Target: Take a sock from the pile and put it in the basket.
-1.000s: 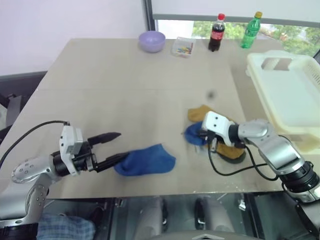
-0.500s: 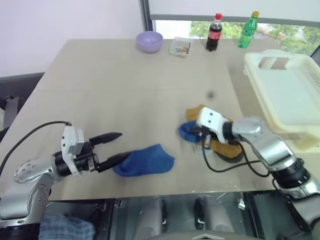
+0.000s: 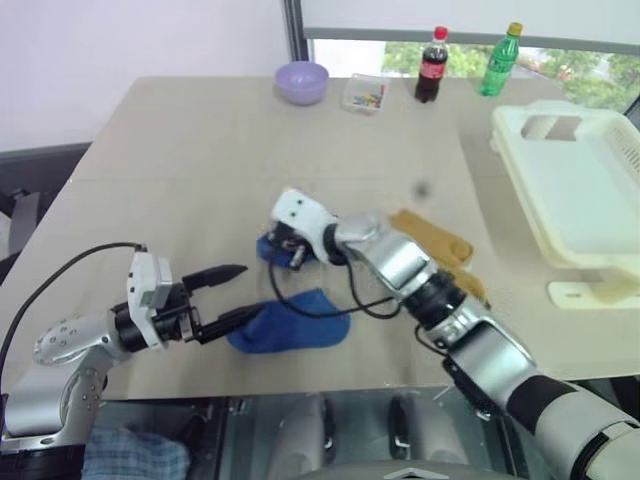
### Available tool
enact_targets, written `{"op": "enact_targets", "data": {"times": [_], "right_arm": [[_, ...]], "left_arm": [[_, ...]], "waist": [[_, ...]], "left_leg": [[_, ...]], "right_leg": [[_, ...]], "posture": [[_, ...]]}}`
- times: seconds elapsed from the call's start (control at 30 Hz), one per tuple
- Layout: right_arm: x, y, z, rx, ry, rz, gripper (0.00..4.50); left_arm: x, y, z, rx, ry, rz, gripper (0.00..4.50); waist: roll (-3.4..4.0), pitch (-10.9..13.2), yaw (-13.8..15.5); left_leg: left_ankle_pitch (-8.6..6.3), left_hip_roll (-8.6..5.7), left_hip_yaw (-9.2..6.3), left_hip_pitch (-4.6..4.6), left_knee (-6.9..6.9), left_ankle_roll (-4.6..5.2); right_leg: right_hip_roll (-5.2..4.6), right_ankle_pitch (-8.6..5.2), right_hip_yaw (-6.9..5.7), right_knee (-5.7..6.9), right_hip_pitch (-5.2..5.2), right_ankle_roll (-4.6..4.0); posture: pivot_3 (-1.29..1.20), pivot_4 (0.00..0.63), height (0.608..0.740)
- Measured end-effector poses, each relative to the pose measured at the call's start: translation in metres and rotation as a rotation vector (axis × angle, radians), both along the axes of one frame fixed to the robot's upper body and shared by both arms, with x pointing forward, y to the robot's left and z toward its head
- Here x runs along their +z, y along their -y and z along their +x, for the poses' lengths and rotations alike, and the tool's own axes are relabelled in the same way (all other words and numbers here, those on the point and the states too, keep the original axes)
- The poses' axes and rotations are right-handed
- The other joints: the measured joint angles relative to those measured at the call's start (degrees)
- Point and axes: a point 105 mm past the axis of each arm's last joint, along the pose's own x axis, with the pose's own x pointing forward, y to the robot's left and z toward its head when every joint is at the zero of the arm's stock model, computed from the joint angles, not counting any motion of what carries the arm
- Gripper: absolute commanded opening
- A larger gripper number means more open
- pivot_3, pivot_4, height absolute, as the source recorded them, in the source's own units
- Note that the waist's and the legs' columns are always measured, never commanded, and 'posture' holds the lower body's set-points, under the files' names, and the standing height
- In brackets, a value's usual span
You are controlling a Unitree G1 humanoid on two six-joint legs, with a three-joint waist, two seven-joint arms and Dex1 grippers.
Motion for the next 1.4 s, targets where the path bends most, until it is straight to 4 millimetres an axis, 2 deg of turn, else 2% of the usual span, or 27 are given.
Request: {"op": "enact_targets", "data": {"times": [0.1, 0.17, 0.23, 0.3, 0.33, 0.4, 0.5, 0.6, 0.83, 1.1, 1.27, 1.4], "right_arm": [[0.016, 0.004, 0.006, -0.016, 0.008, 0.059, 1.89], [0.025, 0.017, 0.010, -0.028, 0.041, 0.066, 1.89], [0.027, 0.042, 0.015, -0.061, 0.070, 0.057, 1.89], [0.019, 0.074, 0.023, -0.127, 0.064, 0.026, 1.89], [0.015, 0.084, 0.026, -0.153, 0.055, 0.016, 1.89], [-0.002, 0.113, 0.031, -0.231, 0.015, -0.030, 1.89], [-0.010, 0.126, 0.036, -0.281, -0.014, -0.056, 1.89], [-0.017, 0.132, 0.036, -0.311, -0.053, -0.056, 1.89], [-0.024, 0.112, 0.027, -0.299, -0.176, 0.013, 1.89], [-0.023, 0.128, 0.029, -0.363, -0.242, 0.040, 1.89], [-0.004, 0.142, 0.025, -0.376, -0.263, 0.093, 1.89], [-0.007, 0.137, 0.015, -0.351, -0.342, 0.126, 1.89]], "left_arm": [[-0.001, 0.000, 0.000, 0.007, -0.001, -0.001, 4.10], [-0.001, 0.000, 0.001, 0.024, 0.001, -0.004, 4.10], [0.002, 0.000, 0.008, 0.061, 0.025, -0.015, 4.10], [0.007, -0.001, 0.017, 0.109, 0.053, -0.011, 4.10], [0.008, -0.001, 0.020, 0.122, 0.060, -0.007, 4.10], [0.011, 0.000, 0.032, 0.156, 0.072, 0.010, 4.10], [0.009, 0.002, 0.047, 0.176, 0.066, 0.032, 4.10], [0.002, -0.002, 0.060, 0.227, 0.045, 0.062, 4.10], [-0.006, -0.003, 0.070, 0.252, 0.018, 0.108, 4.10], [-0.012, -0.008, 0.071, 0.269, 0.006, 0.132, 4.10], [-0.012, -0.007, 0.071, 0.268, 0.007, 0.138, 4.10], [-0.014, -0.005, 0.071, 0.256, 0.009, 0.144, 4.10]], "waist": [[0.00, 0.00, -0.03], [0.01, 0.01, -0.02], [0.01, 0.00, 0.30], [-0.04, -0.02, 0.18], [-0.04, -0.02, 0.05], [-0.02, -0.01, -0.74], [0.01, 0.01, -1.27], [0.00, 0.01, -1.42], [-0.01, 0.01, -1.34], [0.00, 0.02, -1.09], [-0.01, 0.02, -1.10], [-0.01, 0.01, -1.21]], "left_leg": [[0.00, -0.02, -0.03, -0.02, 0.00, -0.01], [0.00, -0.03, -0.04, -0.02, 0.00, -0.01], [0.00, -0.08, -0.16, -0.02, 0.00, 0.00], [0.01, -0.11, -0.14, -0.02, 0.01, 0.01], [0.01, -0.10, -0.13, -0.02, 0.01, 0.01], [0.01, -0.03, -0.06, 0.00, -0.01, 0.01], [0.04, -0.04, -0.07, 0.04, -0.03, -0.01], [0.04, -0.02, -0.02, 0.05, -0.03, -0.01], [0.04, 0.00, 0.02, 0.03, -0.03, -0.01], [0.03, -0.05, -0.03, 0.01, -0.03, -0.01], [0.03, -0.05, -0.03, 0.00, -0.03, 0.00], [0.02, -0.03, -0.03, 0.01, -0.03, 0.01]], "right_leg": [[-0.02, 0.00, -0.02, -0.01, -0.01, 0.00], [-0.03, 0.00, -0.03, -0.01, -0.01, 0.00], [-0.07, 0.00, -0.13, -0.02, 0.02, 0.00], [-0.09, 0.00, -0.13, -0.02, 0.06, 0.01], [-0.07, 0.00, -0.12, -0.01, 0.05, 0.01], [0.08, 0.00, -0.03, 0.04, 0.00, 0.01], [0.15, 0.00, -0.02, 0.16, -0.02, 0.01], [0.15, 0.00, 0.03, 0.17, -0.03, 0.02], [0.08, 0.01, 0.07, 0.15, -0.03, 0.02], [0.01, 0.01, 0.03, 0.14, -0.03, 0.02], [0.01, 0.01, 0.03, 0.14, -0.04, 0.02], [0.03, 0.01, 0.03, 0.15, -0.04, 0.02]], "posture": [[0.00, 0.150, 0.733], [0.00, 0.150, 0.733], [0.00, 0.150, 0.733], [0.00, 0.150, 0.733], [0.00, 0.150, 0.733], [0.00, 0.150, 0.733], [0.00, 0.150, 0.733], [0.00, 0.150, 0.733], [0.00, 0.150, 0.733], [0.00, 0.150, 0.733], [0.00, 0.150, 0.733], [0.00, 0.150, 0.733]]}}
